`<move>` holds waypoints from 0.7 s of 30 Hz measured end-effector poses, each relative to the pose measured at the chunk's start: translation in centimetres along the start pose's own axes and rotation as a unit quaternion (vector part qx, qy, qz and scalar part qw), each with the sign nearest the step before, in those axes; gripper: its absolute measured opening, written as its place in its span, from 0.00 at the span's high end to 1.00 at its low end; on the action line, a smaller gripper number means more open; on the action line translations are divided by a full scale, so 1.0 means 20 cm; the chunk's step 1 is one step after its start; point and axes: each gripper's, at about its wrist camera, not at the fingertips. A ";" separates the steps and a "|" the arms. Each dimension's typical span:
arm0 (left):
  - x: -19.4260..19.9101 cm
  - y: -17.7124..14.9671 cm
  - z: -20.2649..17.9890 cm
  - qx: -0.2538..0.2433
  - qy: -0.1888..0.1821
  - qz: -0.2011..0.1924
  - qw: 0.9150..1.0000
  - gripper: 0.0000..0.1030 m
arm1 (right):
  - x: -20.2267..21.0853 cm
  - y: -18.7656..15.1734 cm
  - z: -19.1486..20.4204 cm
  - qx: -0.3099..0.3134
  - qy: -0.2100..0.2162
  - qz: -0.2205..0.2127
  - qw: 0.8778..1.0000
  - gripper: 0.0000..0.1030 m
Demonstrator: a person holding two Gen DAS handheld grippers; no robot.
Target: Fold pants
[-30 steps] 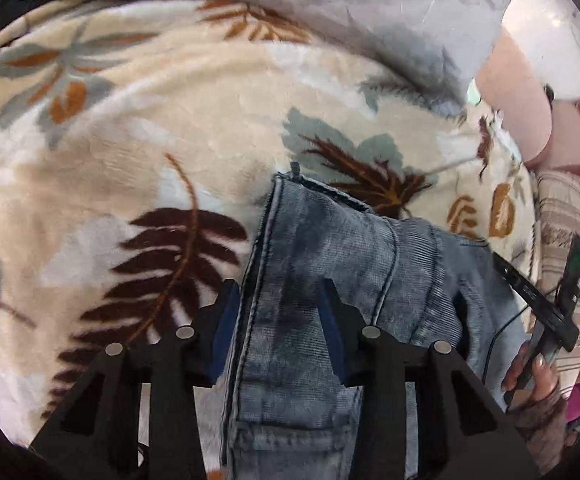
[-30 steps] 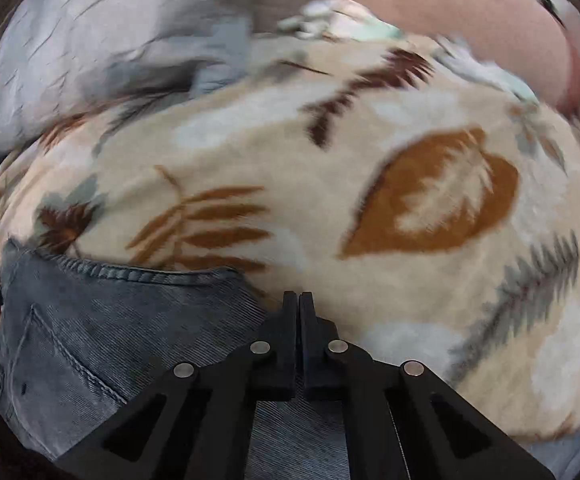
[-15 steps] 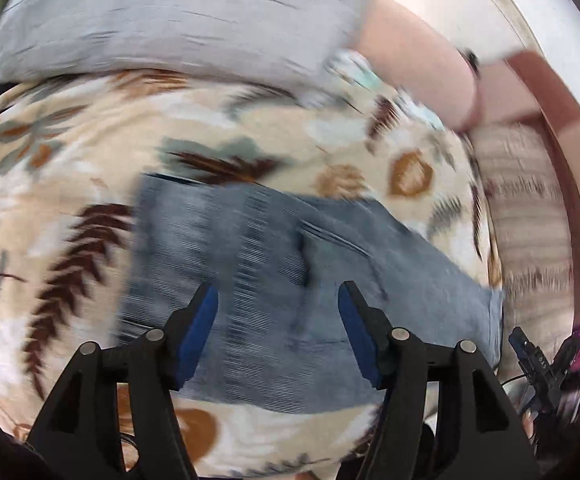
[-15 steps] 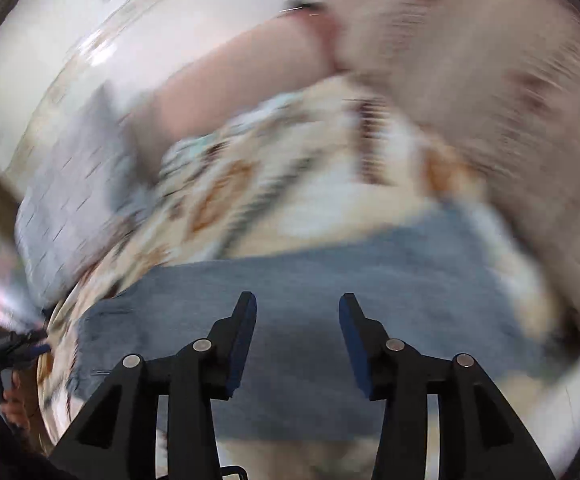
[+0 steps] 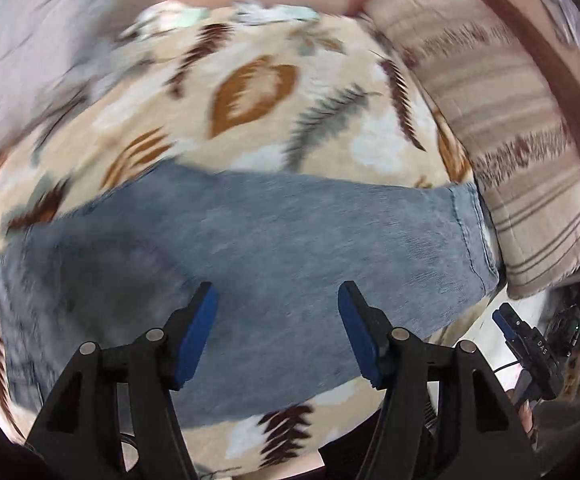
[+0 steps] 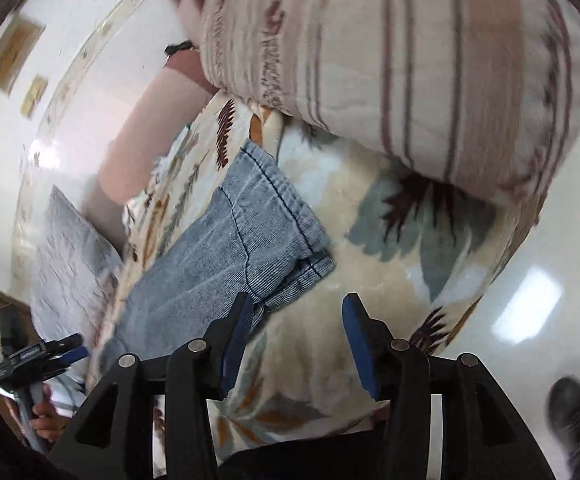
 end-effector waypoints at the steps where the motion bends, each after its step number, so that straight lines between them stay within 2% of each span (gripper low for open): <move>1: -0.02 0.03 -0.07 -0.015 0.003 0.003 1.000 0.40 | -0.02 0.00 0.00 -0.007 0.010 -0.001 1.000 0.49; 3: -0.07 0.10 -0.25 -0.055 0.005 0.009 0.998 0.40 | -0.05 0.00 0.00 -0.014 0.023 -0.003 1.000 0.44; 9: -0.31 0.25 -0.66 -0.132 0.008 0.038 0.991 0.38 | -0.20 -0.02 -0.01 -0.033 0.047 0.011 0.998 0.42; 12: -0.46 0.32 -0.81 -0.147 0.003 0.059 0.987 0.38 | -0.29 -0.02 -0.02 -0.054 0.062 0.004 0.997 0.41; 15: -0.59 0.40 -0.90 -0.143 -0.016 0.078 0.986 0.38 | -0.30 0.01 -0.02 -0.065 0.089 -0.017 0.994 0.34; 19: -0.74 0.49 -0.99 -0.146 -0.044 0.108 0.982 0.38 | -0.32 0.01 -0.03 -0.066 0.112 -0.021 0.991 0.34; 21: -0.81 0.49 -1.05 -0.166 -0.054 0.125 0.977 0.38 | -0.33 -0.01 -0.06 -0.071 0.123 -0.026 0.990 0.36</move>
Point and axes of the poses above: each gripper's, at about its wrist camera, not at the fingertips, and x roughly against the way its jaws point, z to its left, y to its top, and after that the axes turned 7 degrees about x, right-handed
